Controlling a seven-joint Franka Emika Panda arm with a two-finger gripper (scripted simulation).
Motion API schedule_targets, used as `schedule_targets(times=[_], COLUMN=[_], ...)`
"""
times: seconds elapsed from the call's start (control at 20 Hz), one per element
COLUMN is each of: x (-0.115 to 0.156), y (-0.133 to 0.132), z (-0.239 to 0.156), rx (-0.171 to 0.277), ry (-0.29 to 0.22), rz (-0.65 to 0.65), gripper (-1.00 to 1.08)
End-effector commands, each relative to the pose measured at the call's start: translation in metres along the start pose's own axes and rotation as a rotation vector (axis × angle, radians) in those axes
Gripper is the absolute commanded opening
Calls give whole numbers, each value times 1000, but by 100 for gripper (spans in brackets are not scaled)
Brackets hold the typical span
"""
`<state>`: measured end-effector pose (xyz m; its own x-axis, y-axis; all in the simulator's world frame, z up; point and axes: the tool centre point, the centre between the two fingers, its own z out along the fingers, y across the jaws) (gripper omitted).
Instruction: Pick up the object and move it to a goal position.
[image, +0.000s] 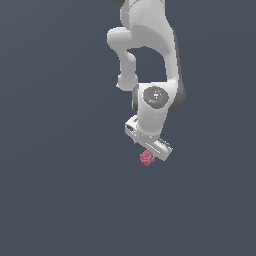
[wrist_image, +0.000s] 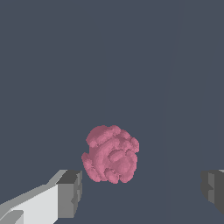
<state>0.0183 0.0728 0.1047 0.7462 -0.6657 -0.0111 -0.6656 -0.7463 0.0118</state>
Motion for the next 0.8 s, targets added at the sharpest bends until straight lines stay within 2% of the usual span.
schedule_targets(times=[0.0, 0.4, 0.75], x=[-2, -7, -10], y=[-5, -17, -22], z=[3, 10, 13], rx=[3, 10, 13], ry=[2, 7, 9], rz=[61, 199, 255], gripper=[100, 100, 100])
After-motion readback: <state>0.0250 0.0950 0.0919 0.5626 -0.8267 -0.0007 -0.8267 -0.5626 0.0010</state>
